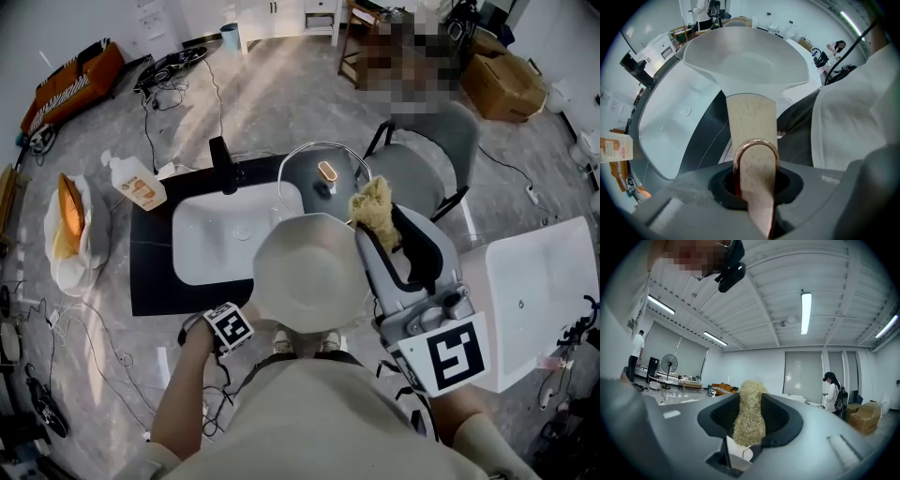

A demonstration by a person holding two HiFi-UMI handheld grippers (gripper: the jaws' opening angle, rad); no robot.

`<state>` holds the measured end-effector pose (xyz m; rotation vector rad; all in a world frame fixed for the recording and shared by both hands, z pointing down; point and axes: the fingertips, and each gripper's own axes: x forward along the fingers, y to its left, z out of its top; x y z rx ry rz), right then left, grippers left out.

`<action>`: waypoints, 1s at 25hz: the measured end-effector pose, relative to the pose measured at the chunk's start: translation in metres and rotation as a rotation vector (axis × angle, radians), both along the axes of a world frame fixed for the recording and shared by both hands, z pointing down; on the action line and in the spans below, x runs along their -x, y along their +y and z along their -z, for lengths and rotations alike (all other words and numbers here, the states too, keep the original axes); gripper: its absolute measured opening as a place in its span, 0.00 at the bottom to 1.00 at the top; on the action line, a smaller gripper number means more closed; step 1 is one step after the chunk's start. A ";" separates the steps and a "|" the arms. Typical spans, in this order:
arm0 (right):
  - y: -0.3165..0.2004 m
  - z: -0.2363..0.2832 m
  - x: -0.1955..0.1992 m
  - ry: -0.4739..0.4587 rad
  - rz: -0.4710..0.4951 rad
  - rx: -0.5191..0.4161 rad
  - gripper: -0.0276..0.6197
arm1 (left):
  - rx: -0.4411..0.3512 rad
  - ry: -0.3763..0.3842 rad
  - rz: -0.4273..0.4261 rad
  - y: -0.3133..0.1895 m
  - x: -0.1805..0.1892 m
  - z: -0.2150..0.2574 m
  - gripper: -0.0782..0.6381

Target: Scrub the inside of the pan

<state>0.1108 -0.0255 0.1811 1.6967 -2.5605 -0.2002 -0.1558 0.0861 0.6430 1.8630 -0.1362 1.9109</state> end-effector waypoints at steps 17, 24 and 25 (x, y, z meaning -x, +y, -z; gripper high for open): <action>0.006 0.007 -0.004 -0.029 0.014 0.001 0.27 | -0.006 0.003 0.000 0.000 -0.002 0.001 0.21; 0.006 0.005 -0.002 -0.027 0.019 0.009 0.27 | -0.006 0.002 0.001 0.001 -0.002 0.000 0.21; 0.006 0.004 -0.002 -0.027 0.017 0.011 0.27 | -0.005 0.001 0.001 0.001 -0.002 0.000 0.21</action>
